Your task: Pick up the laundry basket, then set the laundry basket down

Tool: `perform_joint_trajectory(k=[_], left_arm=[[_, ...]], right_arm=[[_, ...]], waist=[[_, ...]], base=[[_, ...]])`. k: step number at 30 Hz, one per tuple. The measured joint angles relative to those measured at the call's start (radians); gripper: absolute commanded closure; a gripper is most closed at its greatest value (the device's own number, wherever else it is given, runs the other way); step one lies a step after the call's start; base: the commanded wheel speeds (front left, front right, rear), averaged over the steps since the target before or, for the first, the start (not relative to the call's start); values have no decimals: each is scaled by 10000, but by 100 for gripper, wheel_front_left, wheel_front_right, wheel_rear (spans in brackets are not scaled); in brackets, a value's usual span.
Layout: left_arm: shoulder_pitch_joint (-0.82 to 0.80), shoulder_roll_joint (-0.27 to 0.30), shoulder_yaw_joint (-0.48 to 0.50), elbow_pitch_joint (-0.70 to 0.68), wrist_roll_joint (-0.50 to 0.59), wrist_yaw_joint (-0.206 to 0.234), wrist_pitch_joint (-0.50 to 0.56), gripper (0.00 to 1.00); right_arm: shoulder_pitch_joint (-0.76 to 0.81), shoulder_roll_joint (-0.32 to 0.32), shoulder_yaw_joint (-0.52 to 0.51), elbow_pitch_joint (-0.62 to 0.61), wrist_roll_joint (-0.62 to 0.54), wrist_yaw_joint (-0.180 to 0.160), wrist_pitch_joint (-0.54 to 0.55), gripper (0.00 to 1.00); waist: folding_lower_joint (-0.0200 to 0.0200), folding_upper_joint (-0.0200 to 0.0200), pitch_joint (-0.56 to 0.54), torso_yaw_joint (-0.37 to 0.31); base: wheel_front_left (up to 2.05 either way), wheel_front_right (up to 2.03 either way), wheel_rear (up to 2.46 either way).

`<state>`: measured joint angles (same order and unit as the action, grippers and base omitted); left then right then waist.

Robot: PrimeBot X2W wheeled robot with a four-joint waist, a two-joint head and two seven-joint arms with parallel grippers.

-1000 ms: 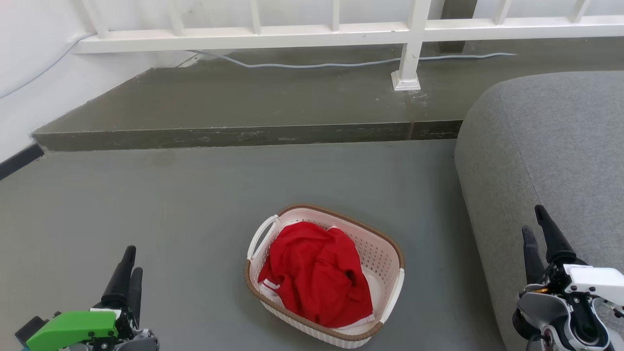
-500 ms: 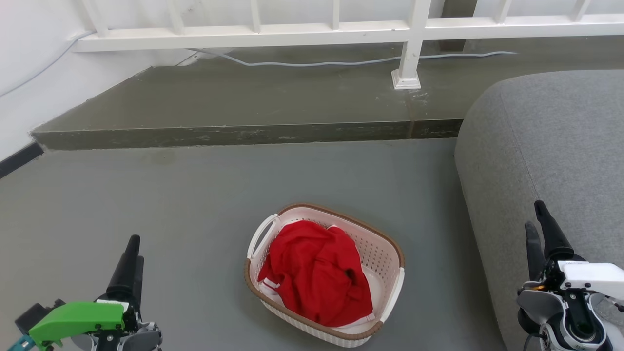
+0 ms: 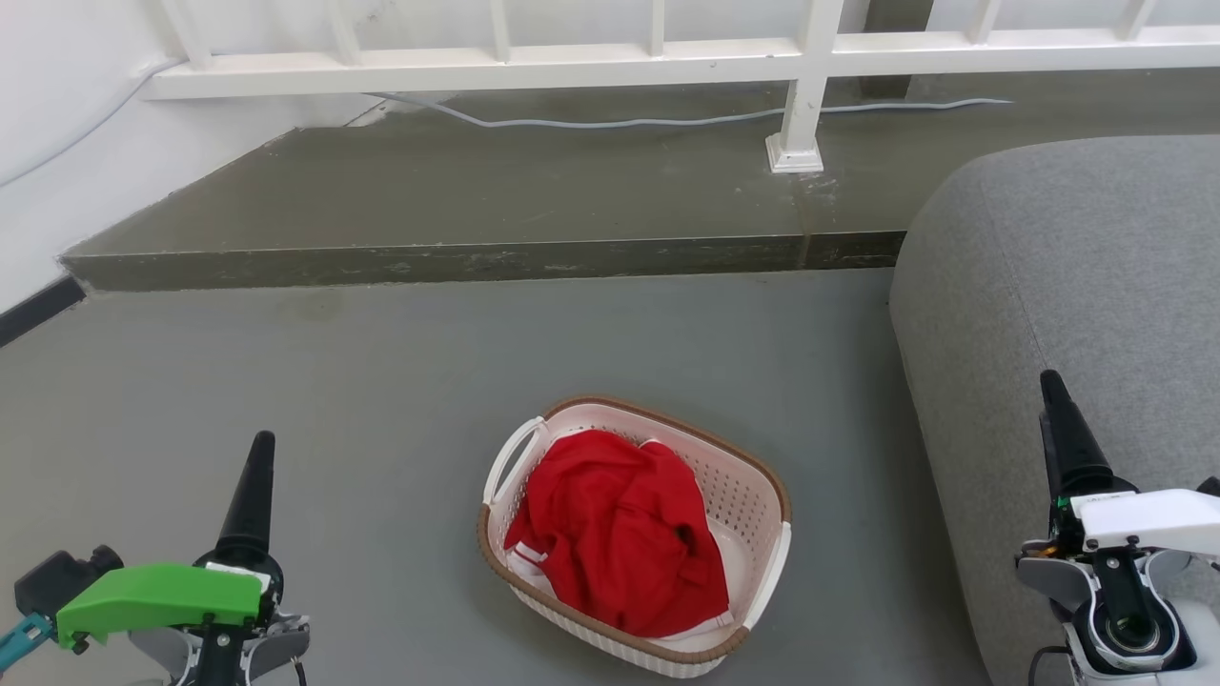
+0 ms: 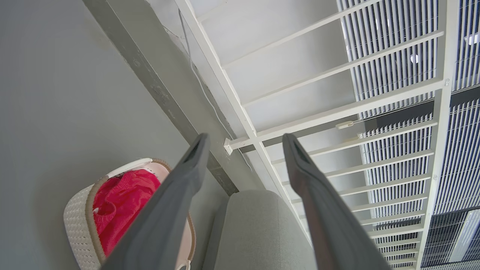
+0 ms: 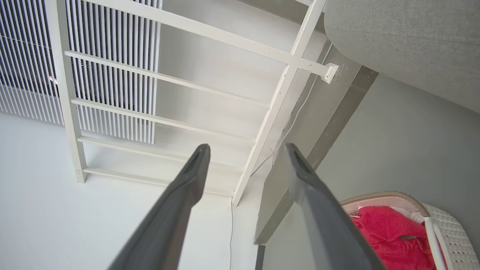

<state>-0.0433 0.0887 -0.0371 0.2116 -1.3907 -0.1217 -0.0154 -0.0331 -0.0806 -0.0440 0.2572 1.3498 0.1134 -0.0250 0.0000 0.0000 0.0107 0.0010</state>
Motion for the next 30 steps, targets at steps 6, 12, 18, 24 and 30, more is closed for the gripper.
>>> perform_joint_trajectory(k=[6, 12, 18, 24, 30], left_arm=[[-17, 228, -274, -36, 874, 0, -222, 0], [-44, 330, -477, -113, 1806, 0, -485, 0], [-241, 537, -823, -276, 2782, 2, -696, 0], [-270, 639, -1133, -337, 3799, 163, -892, 0], [-417, 863, -1476, -477, 4947, 326, -1106, 0]], right_arm=[[-27, -163, 222, -56, -957, -105, -203, 0], [-165, -259, 476, -186, -1923, -226, -428, 0], [-204, -441, 794, -257, -2982, -376, -629, 0], [-221, -660, 1179, -416, -4358, -552, -809, 0], [-273, -859, 1586, -462, -5645, -738, -995, 0]], waist=[[0, 0, 3, -2], [0, 0, 3, -2], [0, 0, 11, -3], [0, 0, 36, -4], [0, 0, 79, -9]], base=[[0, 0, 0], [0, 0, 0], [0, 0, 0], [0, 0, 0], [0, 0, 0]])
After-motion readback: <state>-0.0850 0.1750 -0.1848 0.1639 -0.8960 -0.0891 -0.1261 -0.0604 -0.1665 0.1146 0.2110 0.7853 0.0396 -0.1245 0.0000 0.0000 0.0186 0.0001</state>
